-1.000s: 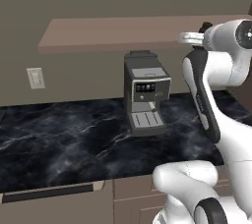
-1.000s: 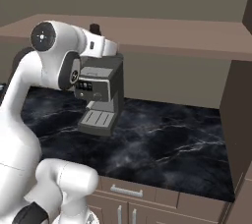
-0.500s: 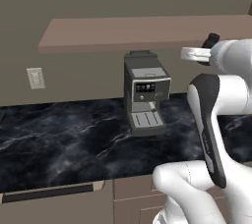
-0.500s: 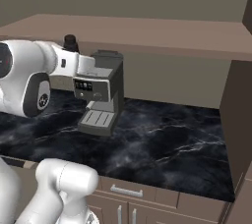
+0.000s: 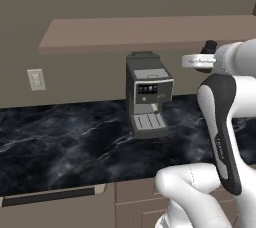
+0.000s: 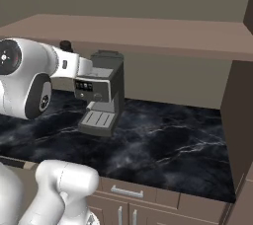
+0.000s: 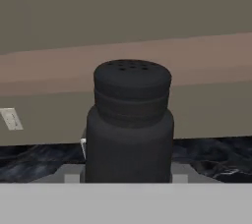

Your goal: Move the mayonnaise and shaker from the cabinet to the dining counter.

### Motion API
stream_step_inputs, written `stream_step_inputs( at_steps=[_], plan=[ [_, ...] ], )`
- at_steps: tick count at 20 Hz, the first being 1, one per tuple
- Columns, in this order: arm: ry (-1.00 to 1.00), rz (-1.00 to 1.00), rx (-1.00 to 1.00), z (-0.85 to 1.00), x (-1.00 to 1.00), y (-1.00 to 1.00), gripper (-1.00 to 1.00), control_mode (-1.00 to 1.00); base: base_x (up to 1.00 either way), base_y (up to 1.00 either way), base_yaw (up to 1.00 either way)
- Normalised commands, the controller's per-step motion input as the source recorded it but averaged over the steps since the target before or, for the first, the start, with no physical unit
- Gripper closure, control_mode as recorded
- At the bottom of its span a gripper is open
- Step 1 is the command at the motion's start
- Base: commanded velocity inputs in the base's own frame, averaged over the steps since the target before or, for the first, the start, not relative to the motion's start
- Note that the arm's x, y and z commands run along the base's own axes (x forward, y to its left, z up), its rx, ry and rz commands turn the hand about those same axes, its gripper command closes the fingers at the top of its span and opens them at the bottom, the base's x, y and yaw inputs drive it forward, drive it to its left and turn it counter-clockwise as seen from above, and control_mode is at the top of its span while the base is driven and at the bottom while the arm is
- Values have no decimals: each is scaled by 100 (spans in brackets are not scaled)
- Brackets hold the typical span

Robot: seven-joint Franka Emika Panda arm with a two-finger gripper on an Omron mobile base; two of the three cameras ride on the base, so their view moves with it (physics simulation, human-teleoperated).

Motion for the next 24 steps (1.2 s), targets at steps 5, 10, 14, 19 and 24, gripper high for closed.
stream_step_inputs(
  at_steps=[5,10,14,19,24],
  plan=[
    [14,4,-2,-20,0,11,100,-100,0,0,0],
    [12,2,-6,-25,0,5,100,-100,0,0,0],
    [2,0,-1,-7,0,0,100,100,-7,3,0],
    [0,0,0,0,0,0,100,100,-60,11,8],
    [0,0,0,0,0,0,100,100,-80,41,37]
  ],
)
